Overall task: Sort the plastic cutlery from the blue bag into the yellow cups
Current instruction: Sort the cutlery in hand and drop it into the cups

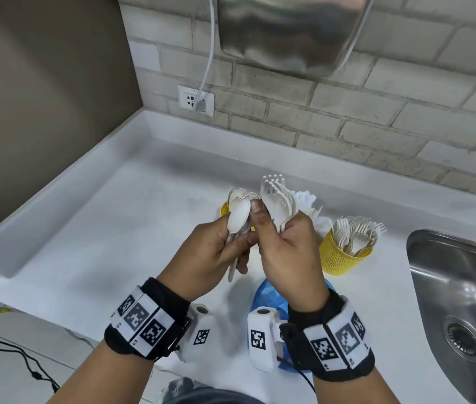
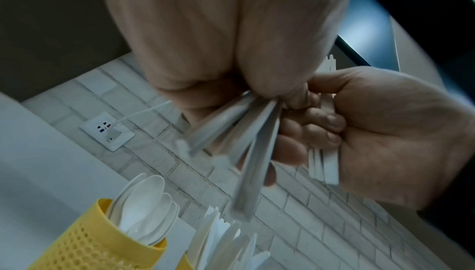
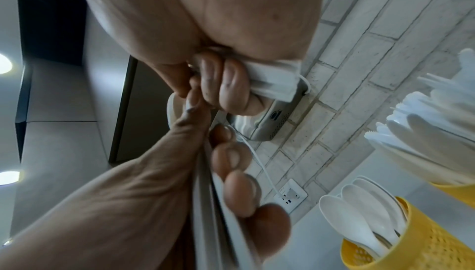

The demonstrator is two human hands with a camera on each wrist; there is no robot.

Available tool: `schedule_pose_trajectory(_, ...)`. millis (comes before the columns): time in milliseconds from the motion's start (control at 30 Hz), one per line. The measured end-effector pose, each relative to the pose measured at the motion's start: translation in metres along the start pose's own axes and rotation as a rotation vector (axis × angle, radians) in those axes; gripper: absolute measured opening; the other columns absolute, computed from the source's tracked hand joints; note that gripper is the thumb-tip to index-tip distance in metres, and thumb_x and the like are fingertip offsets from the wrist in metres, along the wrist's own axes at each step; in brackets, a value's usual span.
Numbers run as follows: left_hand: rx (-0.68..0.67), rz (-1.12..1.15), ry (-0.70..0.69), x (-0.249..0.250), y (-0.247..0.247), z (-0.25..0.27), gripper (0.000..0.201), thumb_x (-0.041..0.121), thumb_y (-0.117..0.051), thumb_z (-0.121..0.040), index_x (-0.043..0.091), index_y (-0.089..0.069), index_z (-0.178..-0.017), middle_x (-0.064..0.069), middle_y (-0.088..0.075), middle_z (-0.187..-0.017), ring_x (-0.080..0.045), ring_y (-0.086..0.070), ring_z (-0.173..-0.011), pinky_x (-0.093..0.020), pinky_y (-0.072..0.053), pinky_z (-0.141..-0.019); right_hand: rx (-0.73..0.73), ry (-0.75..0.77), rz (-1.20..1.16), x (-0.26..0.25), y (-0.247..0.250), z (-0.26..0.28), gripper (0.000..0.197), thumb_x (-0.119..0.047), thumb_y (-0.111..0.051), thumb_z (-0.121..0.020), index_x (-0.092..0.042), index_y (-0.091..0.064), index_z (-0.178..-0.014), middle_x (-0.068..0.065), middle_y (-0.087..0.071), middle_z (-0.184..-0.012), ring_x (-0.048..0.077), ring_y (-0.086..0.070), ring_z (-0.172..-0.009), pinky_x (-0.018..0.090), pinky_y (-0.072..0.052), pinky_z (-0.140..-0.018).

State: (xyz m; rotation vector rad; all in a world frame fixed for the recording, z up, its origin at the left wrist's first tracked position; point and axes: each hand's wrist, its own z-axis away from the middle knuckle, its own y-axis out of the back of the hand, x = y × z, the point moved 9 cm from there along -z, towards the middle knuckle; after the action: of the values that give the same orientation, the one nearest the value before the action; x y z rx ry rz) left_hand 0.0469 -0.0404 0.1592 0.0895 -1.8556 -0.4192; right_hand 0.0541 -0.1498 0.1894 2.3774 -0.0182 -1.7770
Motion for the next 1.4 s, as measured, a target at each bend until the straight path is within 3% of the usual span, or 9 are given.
schedule_pose_trajectory(67,-0.058,0.073,0.056,-0.004,-0.005,0.002,0.028,0.041,-0.051,-0.098,0.019,-0.058,-0.084,-0.002,-0.065,-0.062,-0.016,-0.065,-0.056,-0.02,-0.048,-0.058,-0.011,-0.014,-0.071,-0.004,0.003,0.001,0.048,-0.037,-0.056,-0.1,0.01,-0.057,-0.089,-0.007,-0.059,-0.05,0.01,-0.054,-0.036,0.024,-0.047,-0.04)
schedule_pose_trajectory(267,-0.211,0.039,0.15,-0.012,-0.016,0.006,0.042,0.023,-0.048,-0.107,0.024,-0.053,-0.065,0.002,-0.06,-0.055,-0.025,-0.067,-0.059,-0.024,-0.05,-0.061,-0.182,-0.096,-0.113,0.001,-0.004,-0.001,0.043,-0.033,-0.077,-0.091,-0.02,-0.053,-0.125,0.019,-0.068,-0.082,0.045,-0.068,-0.053,0.06,-0.057,-0.047)
schedule_pose_trajectory(400,-0.232,0.053,0.14,-0.01,-0.018,0.006,0.032,0.027,-0.05,-0.105,0.028,-0.056,-0.074,0.003,-0.062,-0.059,-0.022,-0.068,-0.062,-0.03,-0.052,-0.059,-0.263,-0.071,-0.05,-0.007,0.0,0.0,0.024,-0.019,-0.065,-0.1,0.004,-0.06,-0.1,0.023,-0.066,-0.058,0.037,-0.069,-0.045,0.046,-0.056,-0.045)
schedule_pose_trajectory(567,-0.139,0.016,0.083,-0.014,-0.008,0.003,0.028,0.045,-0.057,-0.101,0.021,-0.064,-0.112,0.001,-0.074,-0.093,-0.017,-0.072,-0.088,-0.043,-0.059,-0.081,-0.168,0.06,0.141,-0.011,0.011,-0.009,0.021,-0.026,-0.066,-0.099,-0.006,-0.07,-0.093,0.006,-0.069,-0.063,0.021,-0.07,-0.058,0.036,-0.058,-0.058)
schedule_pose_trajectory(767,0.029,-0.085,0.071,-0.022,0.013,0.003,0.022,0.037,-0.076,-0.088,0.018,-0.074,-0.077,-0.011,-0.059,-0.06,-0.03,-0.051,-0.059,-0.032,-0.042,-0.055,-0.194,0.062,0.132,-0.001,0.01,-0.016,0.015,-0.021,-0.069,-0.098,-0.009,-0.071,-0.107,-0.005,-0.067,-0.065,0.002,-0.061,-0.063,0.014,-0.048,-0.066)
schedule_pose_trajectory(933,0.029,0.137,0.17,-0.037,0.011,0.005,0.015,0.03,-0.077,-0.087,0.015,-0.078,-0.089,-0.005,-0.079,-0.084,-0.028,-0.076,-0.084,-0.05,-0.059,-0.082,-0.164,-0.051,-0.085,0.018,0.005,-0.019,0.037,-0.035,-0.068,-0.098,-0.007,-0.06,-0.122,-0.016,-0.054,-0.058,0.0,-0.048,-0.048,0.015,-0.038,-0.052)
schedule_pose_trajectory(1067,0.042,0.242,0.207,-0.048,0.013,0.004,0.025,0.029,-0.073,-0.091,0.007,-0.075,-0.102,-0.009,-0.079,-0.093,-0.045,-0.071,-0.093,-0.06,-0.058,-0.087,-0.057,-0.286,-0.58,0.047,0.012,-0.023,0.041,-0.035,-0.063,-0.071,-0.01,-0.054,-0.102,0.006,-0.035,-0.065,0.012,-0.024,-0.042,0.025,-0.014,-0.048)
schedule_pose_trajectory(1200,0.094,0.348,0.21,-0.049,0.017,-0.001,0.022,0.016,-0.069,-0.089,0.003,-0.074,-0.105,-0.013,-0.079,-0.098,-0.031,-0.075,-0.098,-0.04,-0.059,-0.091,0.005,-0.342,-0.8,0.061,0.022,-0.02,0.021,-0.025,-0.048,-0.076,-0.01,-0.053,-0.09,0.003,-0.038,-0.064,0.009,-0.025,-0.04,0.022,-0.015,-0.044)
schedule_pose_trajectory(1400,0.202,0.316,0.182,-0.051,0.032,-0.033,0.013,0.009,-0.07,-0.095,0.011,-0.077,-0.106,-0.008,-0.079,-0.103,-0.028,-0.074,-0.106,-0.047,-0.054,-0.101,0.189,-0.362,-0.891,0.081,0.059,-0.013,0.016,-0.031,-0.042,-0.075,-0.015,-0.045,-0.074,0.002,-0.035,-0.064,0.011,-0.027,-0.041,0.022,-0.019,-0.045)
